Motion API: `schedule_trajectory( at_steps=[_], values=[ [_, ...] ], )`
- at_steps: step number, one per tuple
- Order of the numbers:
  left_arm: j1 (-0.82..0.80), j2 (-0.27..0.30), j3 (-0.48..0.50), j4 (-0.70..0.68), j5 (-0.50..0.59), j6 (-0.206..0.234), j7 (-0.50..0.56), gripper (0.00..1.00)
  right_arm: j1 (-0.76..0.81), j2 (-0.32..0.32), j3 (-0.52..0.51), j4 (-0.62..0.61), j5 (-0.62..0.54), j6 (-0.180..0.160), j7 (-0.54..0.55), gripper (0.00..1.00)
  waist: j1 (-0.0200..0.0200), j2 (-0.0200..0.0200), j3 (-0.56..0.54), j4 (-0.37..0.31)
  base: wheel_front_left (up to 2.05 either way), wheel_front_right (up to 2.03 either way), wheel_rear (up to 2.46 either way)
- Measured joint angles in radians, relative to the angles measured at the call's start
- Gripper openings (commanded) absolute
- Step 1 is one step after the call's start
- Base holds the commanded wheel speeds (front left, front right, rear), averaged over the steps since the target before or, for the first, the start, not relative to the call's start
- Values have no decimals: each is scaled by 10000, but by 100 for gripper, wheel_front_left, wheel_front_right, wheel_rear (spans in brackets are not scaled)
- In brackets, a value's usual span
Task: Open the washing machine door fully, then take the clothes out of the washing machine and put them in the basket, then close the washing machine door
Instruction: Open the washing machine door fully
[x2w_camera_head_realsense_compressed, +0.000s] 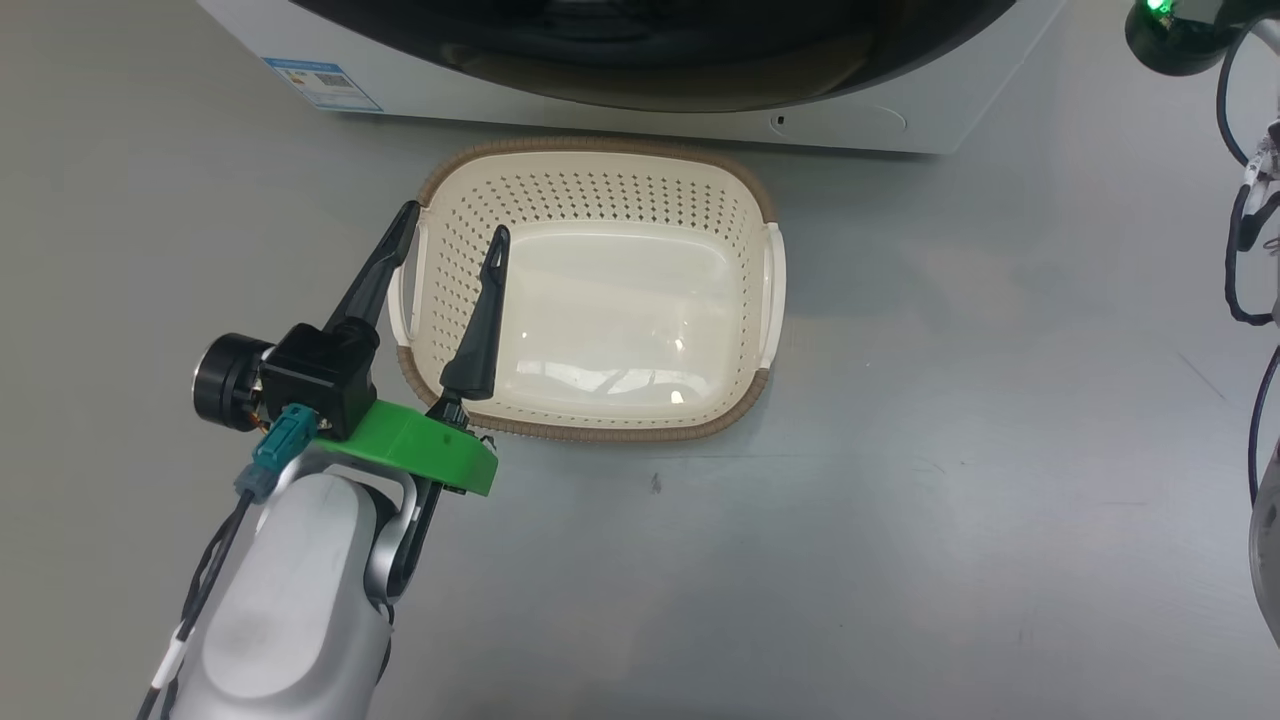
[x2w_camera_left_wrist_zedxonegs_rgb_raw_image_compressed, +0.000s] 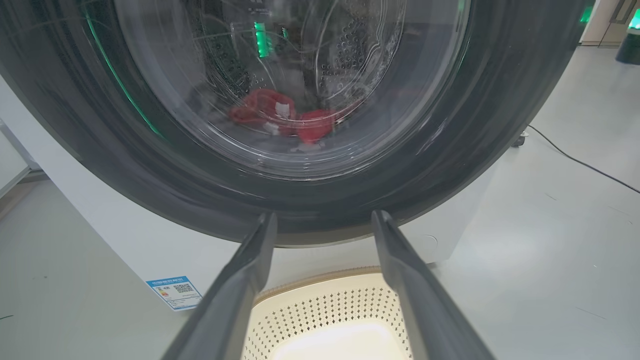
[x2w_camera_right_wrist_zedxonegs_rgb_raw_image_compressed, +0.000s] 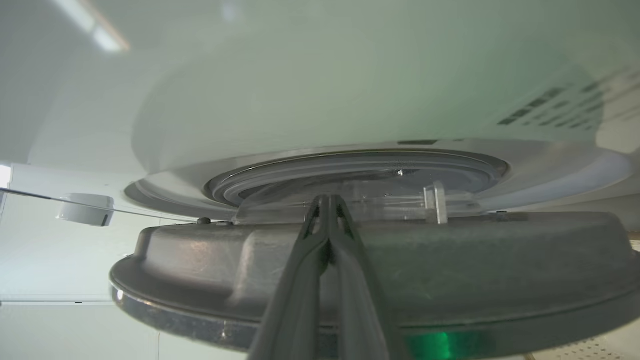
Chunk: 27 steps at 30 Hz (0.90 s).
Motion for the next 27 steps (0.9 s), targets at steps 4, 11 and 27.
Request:
schedule_trajectory(
  at_steps=[4, 11, 27],
  values=[
    [-5, 0, 2, 29, 0, 2, 0, 100, 77, 6, 42, 12, 178, 84, 359, 0, 0, 0, -27, -60, 0, 0, 0],
    [-5, -2, 50, 61, -29, 13, 0, 100, 447, 13, 146, -6, 343, 320, 888, 0, 0, 0, -154, -134, 0, 0, 0],
    [221, -2, 125, 207, -25, 102, 0, 100, 1786, 234, 424, -61, 518, 529, 1645, 0, 0, 0, -790, -236, 0, 0, 0]
  ],
)
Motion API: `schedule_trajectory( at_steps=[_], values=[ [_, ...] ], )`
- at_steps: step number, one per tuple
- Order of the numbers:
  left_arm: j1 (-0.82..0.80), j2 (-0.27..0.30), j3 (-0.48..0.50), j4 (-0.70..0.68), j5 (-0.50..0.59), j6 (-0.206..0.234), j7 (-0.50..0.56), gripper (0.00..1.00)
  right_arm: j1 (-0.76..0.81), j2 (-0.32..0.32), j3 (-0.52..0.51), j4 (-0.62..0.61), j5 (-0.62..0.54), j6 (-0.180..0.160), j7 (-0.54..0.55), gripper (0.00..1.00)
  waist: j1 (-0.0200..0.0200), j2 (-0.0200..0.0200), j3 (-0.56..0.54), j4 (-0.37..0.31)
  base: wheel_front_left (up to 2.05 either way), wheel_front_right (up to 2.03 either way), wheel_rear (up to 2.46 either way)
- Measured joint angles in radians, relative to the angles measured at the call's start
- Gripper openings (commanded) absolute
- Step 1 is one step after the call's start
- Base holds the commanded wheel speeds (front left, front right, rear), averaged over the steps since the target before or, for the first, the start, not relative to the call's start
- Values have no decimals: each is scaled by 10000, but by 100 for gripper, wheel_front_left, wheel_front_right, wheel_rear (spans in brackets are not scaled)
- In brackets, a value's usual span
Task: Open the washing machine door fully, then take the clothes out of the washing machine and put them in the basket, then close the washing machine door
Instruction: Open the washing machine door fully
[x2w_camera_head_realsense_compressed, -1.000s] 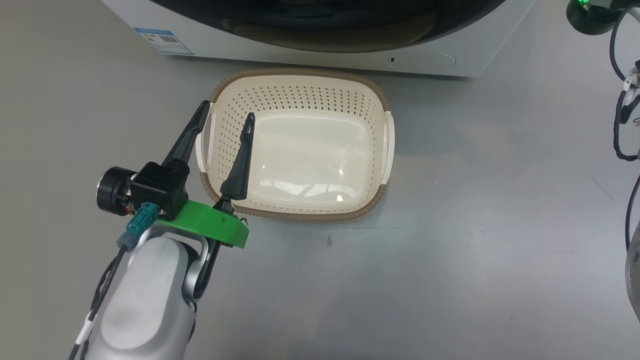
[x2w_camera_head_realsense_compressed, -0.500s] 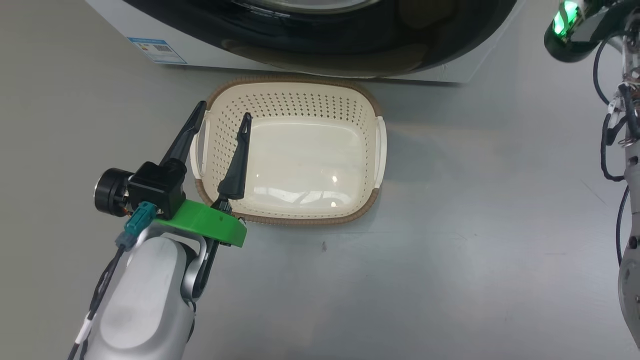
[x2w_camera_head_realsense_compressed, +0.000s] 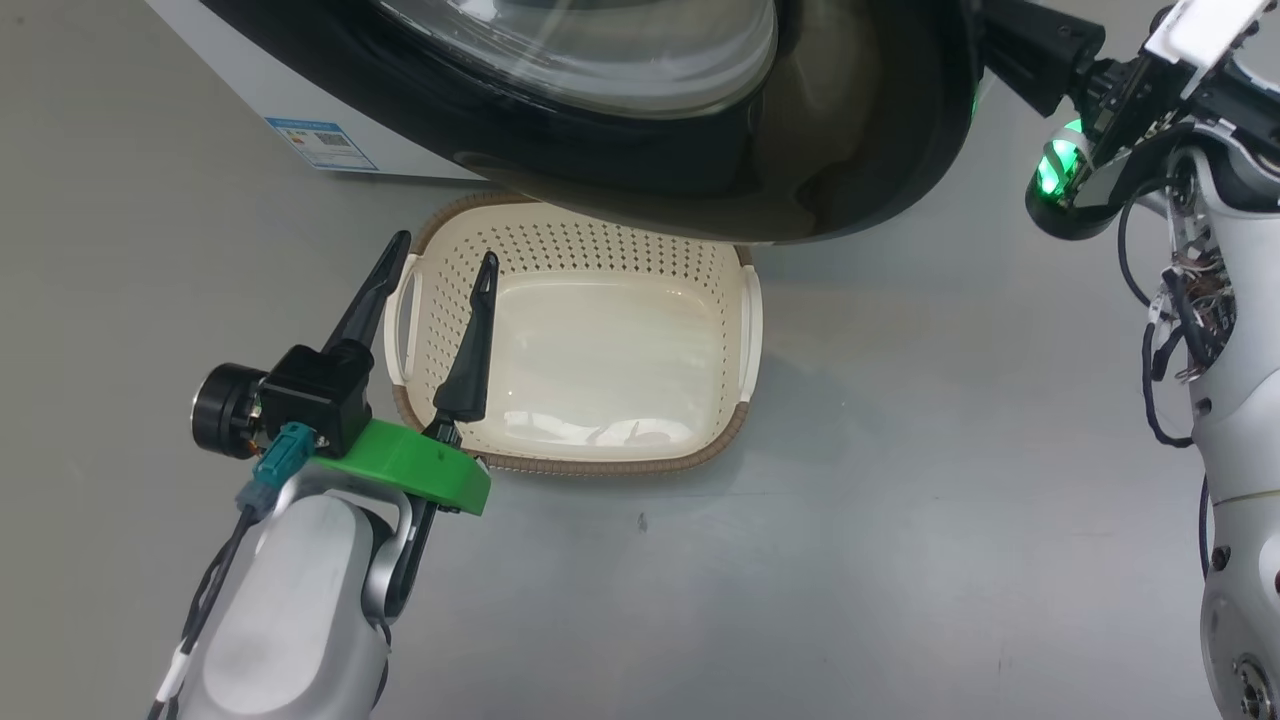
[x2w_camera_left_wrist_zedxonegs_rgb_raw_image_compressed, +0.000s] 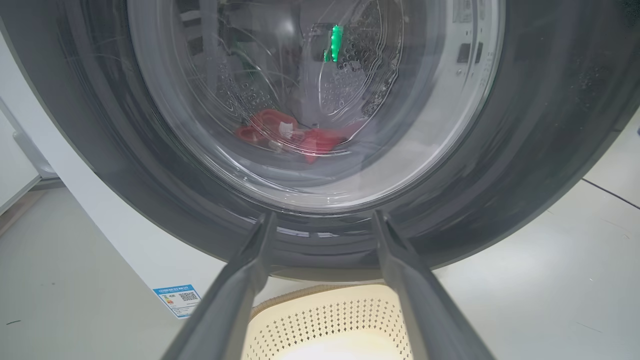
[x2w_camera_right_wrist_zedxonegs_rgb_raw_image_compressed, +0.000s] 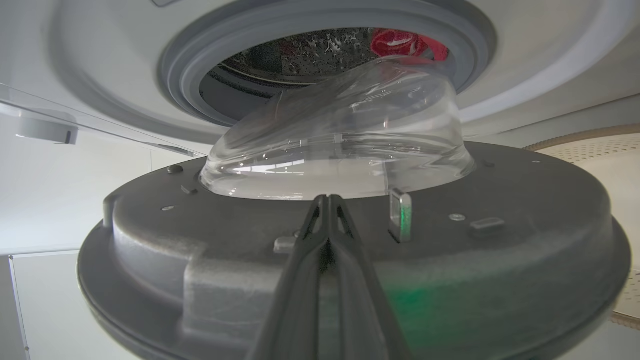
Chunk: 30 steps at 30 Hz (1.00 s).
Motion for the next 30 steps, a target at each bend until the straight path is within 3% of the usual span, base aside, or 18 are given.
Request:
schedule_trajectory(
  at_steps=[30],
  values=[
    [1494, 13, -424, 408, -81, 157, 0, 100, 3105, 888, 533, -579, 318, 253, 119, 0, 0, 0, -2072, 264, 0, 0, 0]
  ],
)
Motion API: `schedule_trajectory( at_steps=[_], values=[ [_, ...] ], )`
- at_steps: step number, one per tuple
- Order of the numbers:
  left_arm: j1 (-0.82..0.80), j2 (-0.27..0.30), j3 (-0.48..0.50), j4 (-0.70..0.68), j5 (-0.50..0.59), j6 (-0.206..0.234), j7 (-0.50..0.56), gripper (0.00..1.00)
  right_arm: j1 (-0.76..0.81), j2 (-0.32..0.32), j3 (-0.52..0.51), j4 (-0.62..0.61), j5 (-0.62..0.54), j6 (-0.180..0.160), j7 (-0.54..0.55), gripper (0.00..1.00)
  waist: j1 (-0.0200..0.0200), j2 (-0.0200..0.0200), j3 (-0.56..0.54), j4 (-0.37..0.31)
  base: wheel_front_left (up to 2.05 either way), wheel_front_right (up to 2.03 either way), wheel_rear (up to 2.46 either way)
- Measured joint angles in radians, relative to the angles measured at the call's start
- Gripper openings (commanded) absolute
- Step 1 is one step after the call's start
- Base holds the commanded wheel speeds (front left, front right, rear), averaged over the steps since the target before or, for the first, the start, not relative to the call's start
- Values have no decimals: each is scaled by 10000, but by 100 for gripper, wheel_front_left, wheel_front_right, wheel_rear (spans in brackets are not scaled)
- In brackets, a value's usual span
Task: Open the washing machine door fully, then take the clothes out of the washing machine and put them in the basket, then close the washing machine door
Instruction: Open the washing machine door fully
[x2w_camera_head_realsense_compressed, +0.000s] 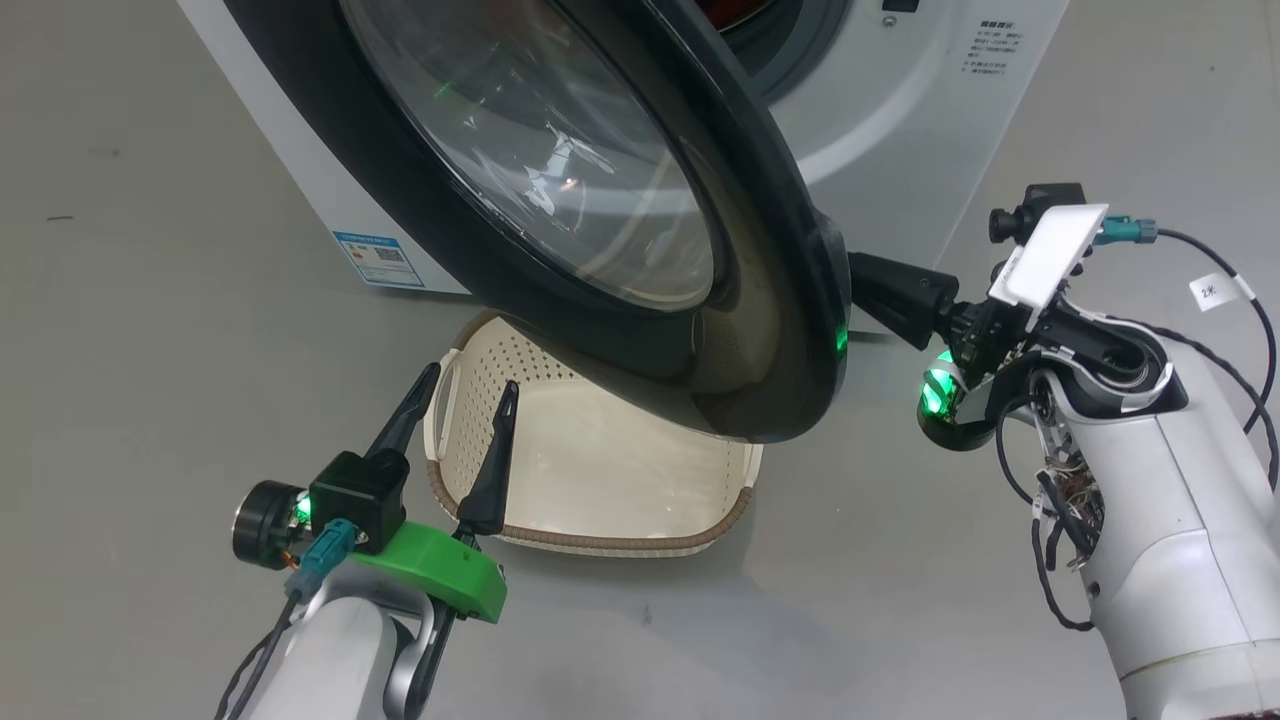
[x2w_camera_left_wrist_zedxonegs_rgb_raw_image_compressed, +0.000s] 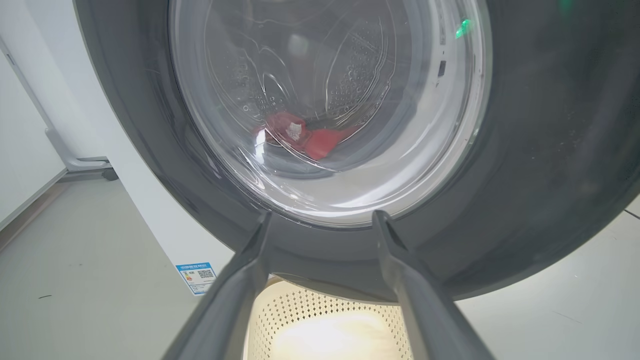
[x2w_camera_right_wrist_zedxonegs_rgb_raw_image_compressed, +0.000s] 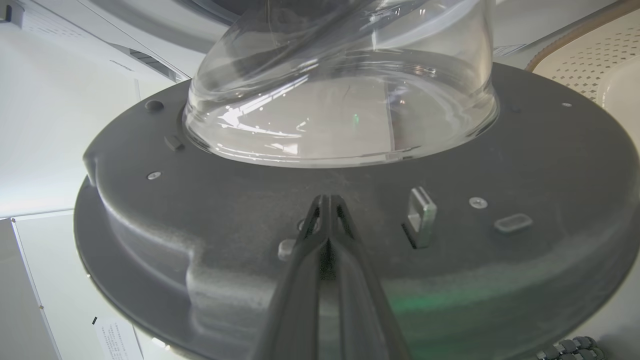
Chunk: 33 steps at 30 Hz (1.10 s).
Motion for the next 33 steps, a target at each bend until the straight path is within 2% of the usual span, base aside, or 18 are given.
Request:
schedule_trajectory(
  at_steps=[21, 33],
  values=[
    [392, 27, 132, 13, 17, 167, 0, 100, 1495, 111, 955, -1099, 163, 0, -640, 0, 0, 0, -698, 394, 0, 0, 0],
    [555, 29, -42, 17, 15, 167, 0, 100, 2088, 134, 2316, -1776, 972, 0, -1089, 0, -1, 0, -901, 962, 0, 0, 0]
  ],
)
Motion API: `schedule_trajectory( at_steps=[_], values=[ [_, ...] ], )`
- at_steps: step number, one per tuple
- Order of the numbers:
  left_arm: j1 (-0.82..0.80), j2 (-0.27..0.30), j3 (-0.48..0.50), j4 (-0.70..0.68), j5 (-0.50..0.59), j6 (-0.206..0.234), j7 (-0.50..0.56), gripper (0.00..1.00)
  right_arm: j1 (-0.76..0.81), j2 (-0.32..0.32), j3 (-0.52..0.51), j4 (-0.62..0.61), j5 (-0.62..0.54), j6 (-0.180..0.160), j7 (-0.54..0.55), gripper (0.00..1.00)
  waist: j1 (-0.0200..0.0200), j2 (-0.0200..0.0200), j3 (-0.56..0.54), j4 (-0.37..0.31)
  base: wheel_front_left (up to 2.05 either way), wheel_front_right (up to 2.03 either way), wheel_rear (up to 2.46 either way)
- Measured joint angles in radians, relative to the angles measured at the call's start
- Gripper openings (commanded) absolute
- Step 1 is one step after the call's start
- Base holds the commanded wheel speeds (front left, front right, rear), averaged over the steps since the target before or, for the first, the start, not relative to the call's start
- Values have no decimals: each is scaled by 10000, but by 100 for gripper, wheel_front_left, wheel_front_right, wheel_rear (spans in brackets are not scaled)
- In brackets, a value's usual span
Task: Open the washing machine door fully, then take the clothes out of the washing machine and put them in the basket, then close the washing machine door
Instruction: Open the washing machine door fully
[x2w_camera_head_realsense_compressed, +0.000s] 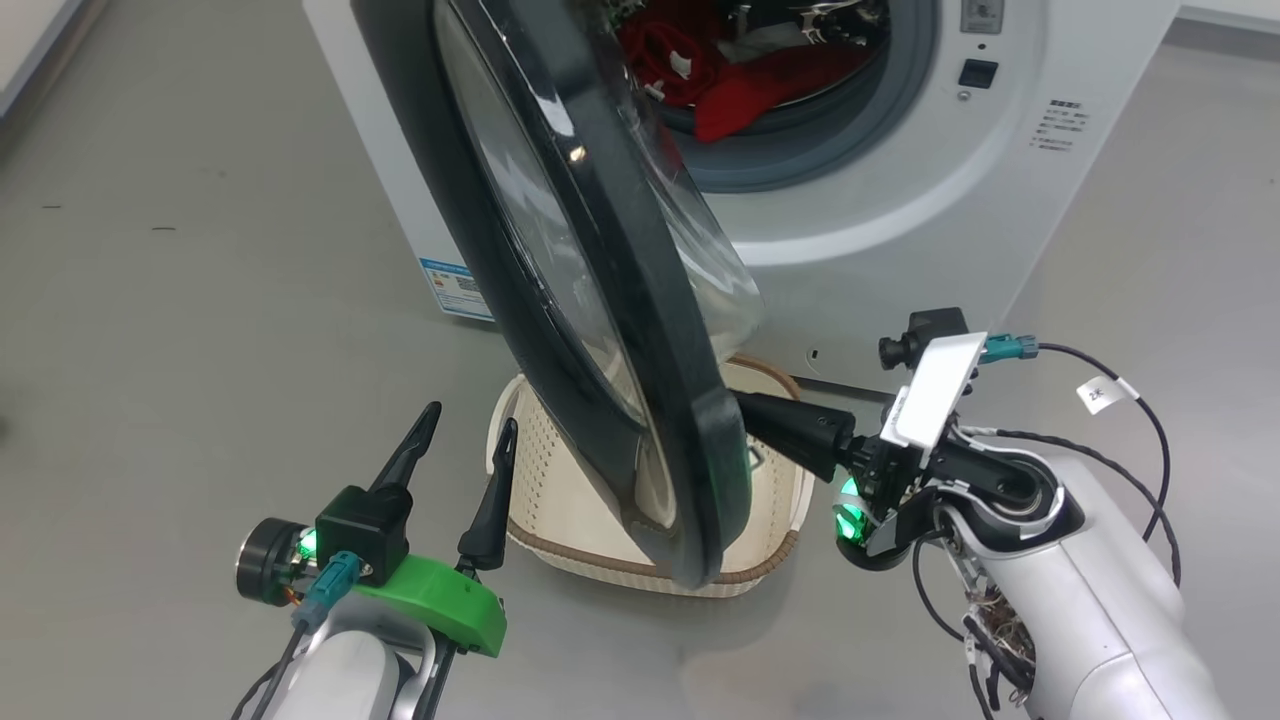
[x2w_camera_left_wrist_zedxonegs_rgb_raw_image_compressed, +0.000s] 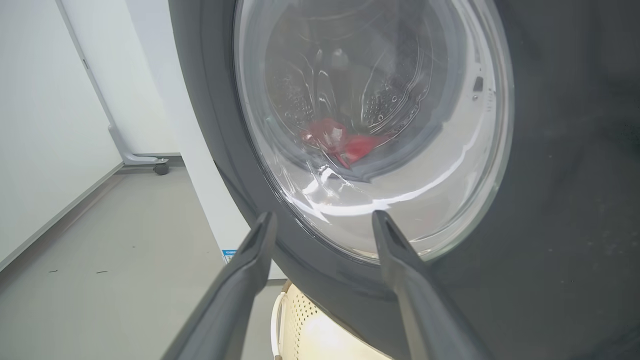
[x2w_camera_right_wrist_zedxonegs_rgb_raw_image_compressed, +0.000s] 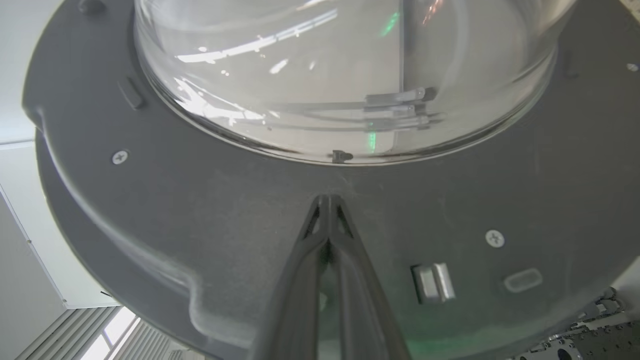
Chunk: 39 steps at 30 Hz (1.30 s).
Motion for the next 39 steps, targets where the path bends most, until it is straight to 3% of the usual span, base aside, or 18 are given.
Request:
schedule_trajectory(
  at_steps=[24, 31, 39],
  values=[
    [302, 6, 119, -71, -100, 148, 0, 100, 379, -2, 1682, -439, 439, 2, -1170, 0, 0, 0, -193, 783, 0, 0, 0],
    [308, 6, 184, -94, -100, 192, 0, 100, 439, 13, 1475, -558, 525, 2, -1753, 0, 0, 0, -221, 772, 0, 0, 0],
    [409, 10, 226, -88, -96, 199, 0, 100, 877, 36, 268, -1114, 631, 2, -2742, 0, 0, 0, -322, 647, 0, 0, 0]
  ],
)
